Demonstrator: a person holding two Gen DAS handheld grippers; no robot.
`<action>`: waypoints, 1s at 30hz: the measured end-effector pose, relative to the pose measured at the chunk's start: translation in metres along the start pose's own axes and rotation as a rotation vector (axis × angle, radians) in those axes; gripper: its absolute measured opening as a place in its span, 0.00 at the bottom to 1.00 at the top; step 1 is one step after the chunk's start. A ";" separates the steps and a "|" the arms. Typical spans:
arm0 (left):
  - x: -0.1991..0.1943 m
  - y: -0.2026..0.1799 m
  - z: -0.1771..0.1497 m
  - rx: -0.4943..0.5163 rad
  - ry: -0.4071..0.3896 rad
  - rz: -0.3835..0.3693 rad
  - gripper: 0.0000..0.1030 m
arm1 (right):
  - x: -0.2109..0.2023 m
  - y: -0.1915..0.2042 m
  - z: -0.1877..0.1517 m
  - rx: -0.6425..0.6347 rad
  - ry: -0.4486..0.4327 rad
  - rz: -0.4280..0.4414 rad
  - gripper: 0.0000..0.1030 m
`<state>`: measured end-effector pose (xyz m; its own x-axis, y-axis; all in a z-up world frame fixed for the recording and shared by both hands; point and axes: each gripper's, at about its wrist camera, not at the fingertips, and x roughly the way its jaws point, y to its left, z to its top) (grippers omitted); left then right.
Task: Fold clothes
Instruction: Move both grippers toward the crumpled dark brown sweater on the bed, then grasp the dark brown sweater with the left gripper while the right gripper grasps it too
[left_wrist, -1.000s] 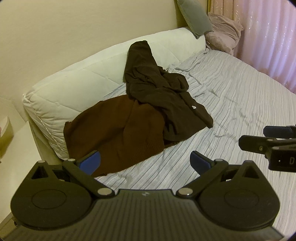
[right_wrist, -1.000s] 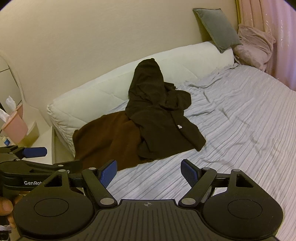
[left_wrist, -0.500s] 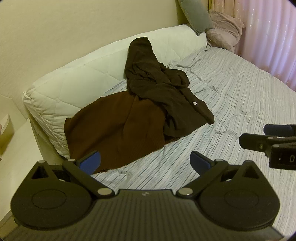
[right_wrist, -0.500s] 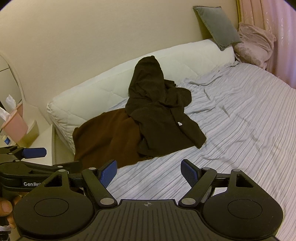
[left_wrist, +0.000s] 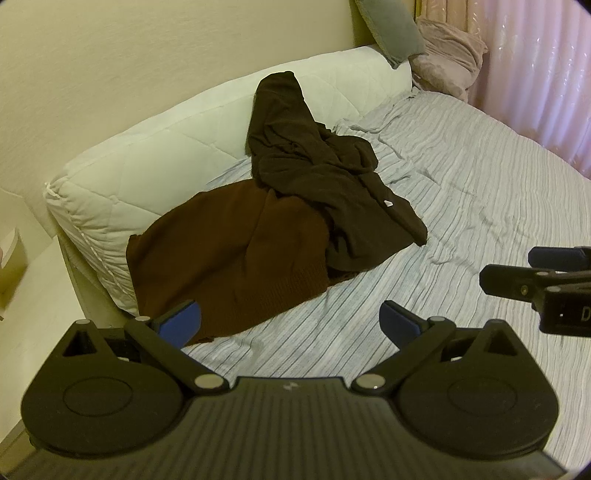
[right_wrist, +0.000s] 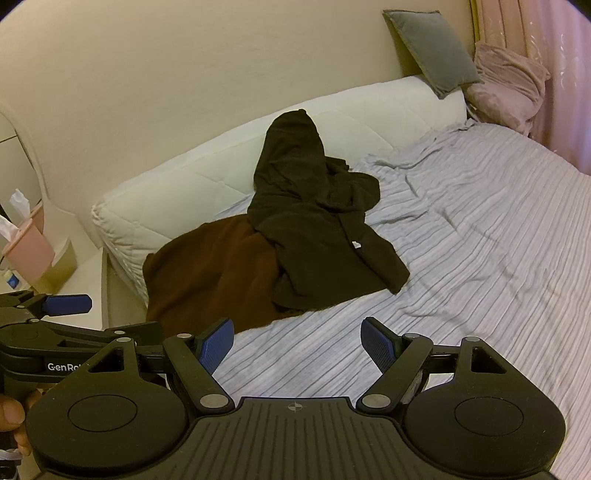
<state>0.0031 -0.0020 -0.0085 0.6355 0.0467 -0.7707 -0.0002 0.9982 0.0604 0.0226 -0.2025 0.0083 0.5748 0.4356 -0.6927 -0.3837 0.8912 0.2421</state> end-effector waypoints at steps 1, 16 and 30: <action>0.000 0.000 0.000 0.001 0.000 0.001 0.99 | 0.000 0.000 0.001 0.001 0.001 -0.001 0.76; 0.011 -0.011 -0.010 0.002 0.021 -0.010 0.95 | -0.012 -0.030 -0.009 -0.037 0.021 -0.013 0.76; 0.051 0.010 0.049 0.159 -0.044 0.052 0.96 | 0.014 -0.083 0.023 -0.059 -0.002 -0.030 0.76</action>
<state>0.0731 0.0087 -0.0164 0.6712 0.0926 -0.7355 0.0860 0.9757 0.2014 0.0789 -0.2673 -0.0055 0.5880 0.4089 -0.6979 -0.4078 0.8950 0.1808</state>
